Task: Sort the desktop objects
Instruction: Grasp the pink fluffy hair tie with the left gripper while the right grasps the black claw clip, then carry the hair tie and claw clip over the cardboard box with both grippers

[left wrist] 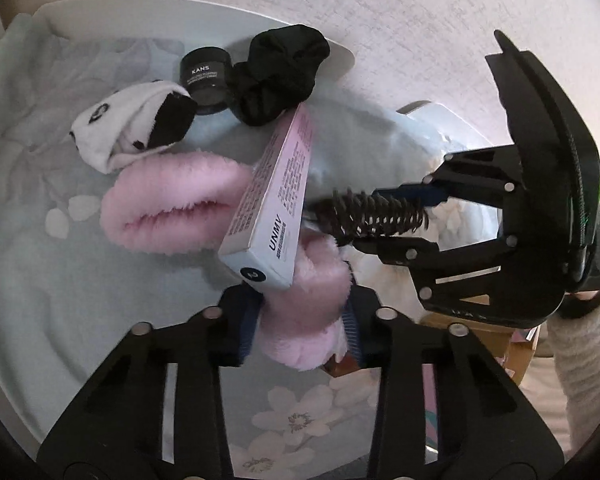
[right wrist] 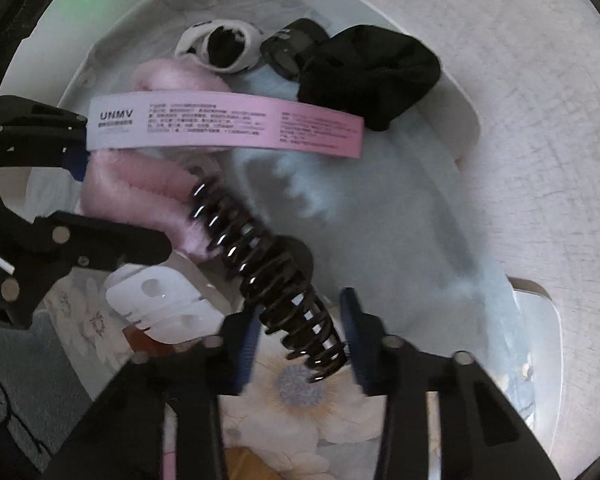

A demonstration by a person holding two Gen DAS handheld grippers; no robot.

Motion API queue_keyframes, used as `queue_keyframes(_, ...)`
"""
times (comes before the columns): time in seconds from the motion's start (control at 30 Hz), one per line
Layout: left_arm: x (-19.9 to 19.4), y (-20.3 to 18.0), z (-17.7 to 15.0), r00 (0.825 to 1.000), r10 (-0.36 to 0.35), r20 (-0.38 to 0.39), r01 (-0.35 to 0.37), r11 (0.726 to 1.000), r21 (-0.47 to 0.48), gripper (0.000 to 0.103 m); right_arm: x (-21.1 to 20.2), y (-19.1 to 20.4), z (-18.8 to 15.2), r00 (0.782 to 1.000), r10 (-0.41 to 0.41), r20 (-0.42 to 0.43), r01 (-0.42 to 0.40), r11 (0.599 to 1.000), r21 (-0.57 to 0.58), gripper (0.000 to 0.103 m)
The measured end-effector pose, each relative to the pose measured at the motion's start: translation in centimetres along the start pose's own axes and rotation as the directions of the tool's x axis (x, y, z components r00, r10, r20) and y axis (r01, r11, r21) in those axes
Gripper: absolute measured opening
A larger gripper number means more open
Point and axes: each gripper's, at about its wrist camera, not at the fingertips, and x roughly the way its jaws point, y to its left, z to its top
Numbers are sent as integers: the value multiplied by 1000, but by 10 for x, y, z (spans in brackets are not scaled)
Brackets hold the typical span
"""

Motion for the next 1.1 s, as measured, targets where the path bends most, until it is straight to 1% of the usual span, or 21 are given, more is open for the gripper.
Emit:
queue_keyframes(0.03,-1,0,-1,1000,-6,1,6,1000,-6,29,-1,1,-1,1000,-2,4,2,1000,-1,30)
queue_keyframes(0.1,-2,0,-2,1000,-18,-2,18,1000,-16,27,-2,3,-2,1000,-3,9,3,1000,-7,25)
queue_keyframes(0.23,-10,-3,-8,1000,-24,2,24,1000,-13,26,-7,2,-6,1000,11,15,-11,1000,9,21)
queue_keyframes(0.47,-36,-4,-14,999,-23,33,23,1000,-1,25,-25,-1,-13,998,31,49,-33,999,34,21)
queue_keyframes(0.63,-52,-8,-19,998,-16,55,15,1000,17,25,-39,1,-18,998,29,61,-31,999,41,21)
queue_keyframes(0.77,-66,-12,-26,997,-20,71,17,999,35,25,-58,1,-23,995,42,91,-48,997,63,21)
queue_keyframes(0.9,-86,-16,-34,995,-19,95,13,998,58,25,-80,5,-30,992,37,122,-46,996,73,21)
queue_keyframes(0.93,-92,-17,-36,994,-17,103,11,998,64,25,-83,3,-22,991,33,126,-43,996,73,20)
queue_keyframes(0.97,-95,-21,-37,994,-16,111,8,997,70,25,-86,6,-25,991,31,132,-41,996,74,20)
queue_keyframes(1.0,-98,-24,-38,993,-10,118,1,997,79,25,-90,19,-34,990,27,141,-38,996,74,20)
queue_keyframes(1.07,-106,-31,-41,991,12,135,-25,995,96,25,-98,27,-38,987,33,156,-45,996,76,20)
queue_keyframes(1.1,-111,-35,-43,988,43,147,-59,993,102,25,-100,28,-46,986,35,163,-49,996,79,20)
